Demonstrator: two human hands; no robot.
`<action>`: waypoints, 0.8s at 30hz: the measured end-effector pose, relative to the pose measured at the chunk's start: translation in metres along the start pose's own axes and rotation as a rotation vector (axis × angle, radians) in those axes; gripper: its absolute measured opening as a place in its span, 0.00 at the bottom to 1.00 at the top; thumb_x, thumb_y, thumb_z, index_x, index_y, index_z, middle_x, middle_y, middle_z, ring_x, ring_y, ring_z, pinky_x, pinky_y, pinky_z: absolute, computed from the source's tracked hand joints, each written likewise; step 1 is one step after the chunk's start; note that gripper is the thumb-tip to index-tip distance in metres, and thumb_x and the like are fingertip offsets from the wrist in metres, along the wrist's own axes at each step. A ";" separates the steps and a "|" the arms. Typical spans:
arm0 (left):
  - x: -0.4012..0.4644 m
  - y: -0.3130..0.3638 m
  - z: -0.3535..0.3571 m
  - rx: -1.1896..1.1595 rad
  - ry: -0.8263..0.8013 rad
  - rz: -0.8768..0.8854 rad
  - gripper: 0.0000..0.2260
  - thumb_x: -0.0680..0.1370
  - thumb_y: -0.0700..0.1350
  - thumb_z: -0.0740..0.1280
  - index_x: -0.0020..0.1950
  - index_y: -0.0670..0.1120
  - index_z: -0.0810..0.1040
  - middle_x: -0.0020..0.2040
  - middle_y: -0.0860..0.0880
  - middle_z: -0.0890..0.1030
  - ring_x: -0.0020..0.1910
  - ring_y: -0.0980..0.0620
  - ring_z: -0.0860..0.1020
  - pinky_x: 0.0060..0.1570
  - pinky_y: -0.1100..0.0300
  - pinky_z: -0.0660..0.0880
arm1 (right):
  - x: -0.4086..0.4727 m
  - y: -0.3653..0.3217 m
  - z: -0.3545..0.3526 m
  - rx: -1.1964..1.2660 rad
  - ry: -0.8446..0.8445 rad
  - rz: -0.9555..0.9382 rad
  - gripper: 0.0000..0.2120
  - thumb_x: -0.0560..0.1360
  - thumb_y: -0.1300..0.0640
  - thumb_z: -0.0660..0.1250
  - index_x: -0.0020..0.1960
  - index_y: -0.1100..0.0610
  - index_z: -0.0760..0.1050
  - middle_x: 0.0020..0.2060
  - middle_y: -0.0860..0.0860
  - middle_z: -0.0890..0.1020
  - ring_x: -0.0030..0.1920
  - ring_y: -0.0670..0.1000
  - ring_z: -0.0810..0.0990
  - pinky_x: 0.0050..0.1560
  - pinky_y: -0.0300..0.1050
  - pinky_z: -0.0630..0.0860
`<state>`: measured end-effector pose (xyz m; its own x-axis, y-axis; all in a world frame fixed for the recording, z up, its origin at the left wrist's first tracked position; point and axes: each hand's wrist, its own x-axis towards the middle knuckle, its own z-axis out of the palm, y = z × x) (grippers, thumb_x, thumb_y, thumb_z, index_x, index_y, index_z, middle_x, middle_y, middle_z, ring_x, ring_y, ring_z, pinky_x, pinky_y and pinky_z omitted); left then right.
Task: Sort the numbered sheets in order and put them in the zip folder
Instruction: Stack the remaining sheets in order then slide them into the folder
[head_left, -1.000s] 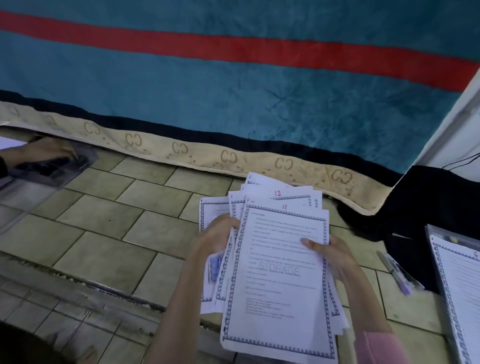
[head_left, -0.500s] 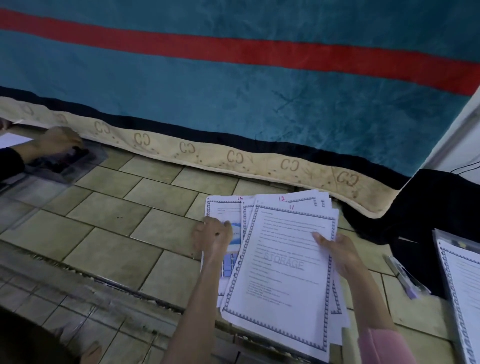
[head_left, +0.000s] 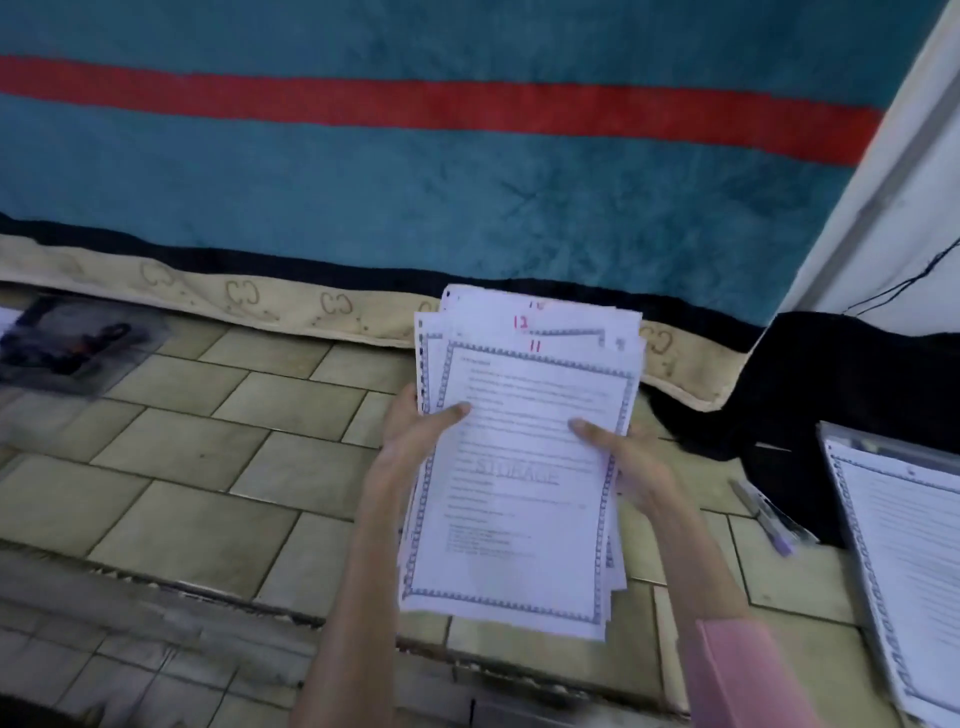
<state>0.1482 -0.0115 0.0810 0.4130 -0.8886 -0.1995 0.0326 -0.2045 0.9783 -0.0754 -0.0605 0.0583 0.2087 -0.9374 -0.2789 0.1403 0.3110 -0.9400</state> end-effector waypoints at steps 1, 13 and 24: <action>-0.006 0.015 0.011 -0.029 -0.006 0.071 0.13 0.72 0.39 0.72 0.56 0.42 0.78 0.52 0.46 0.82 0.48 0.49 0.81 0.50 0.55 0.79 | -0.006 -0.018 -0.004 0.017 0.017 -0.092 0.24 0.58 0.55 0.80 0.52 0.57 0.80 0.49 0.53 0.85 0.49 0.54 0.84 0.44 0.49 0.81; -0.039 0.061 0.110 -0.162 -0.098 0.466 0.14 0.70 0.36 0.74 0.54 0.40 0.77 0.44 0.54 0.82 0.40 0.66 0.81 0.40 0.70 0.77 | -0.069 -0.096 -0.068 -0.376 0.303 -0.616 0.10 0.70 0.61 0.73 0.51 0.55 0.79 0.45 0.43 0.82 0.44 0.36 0.82 0.43 0.28 0.76; -0.014 0.003 0.129 -0.029 -0.237 0.260 0.08 0.70 0.43 0.74 0.47 0.49 0.80 0.41 0.59 0.81 0.40 0.64 0.80 0.36 0.74 0.74 | -0.048 -0.040 -0.093 -0.110 0.264 -0.508 0.16 0.63 0.57 0.76 0.50 0.53 0.81 0.47 0.47 0.85 0.51 0.50 0.83 0.49 0.44 0.81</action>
<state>0.0251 -0.0523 0.0798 0.1881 -0.9807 0.0523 -0.0190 0.0496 0.9986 -0.1808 -0.0421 0.0911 -0.1087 -0.9766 0.1856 0.0556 -0.1924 -0.9797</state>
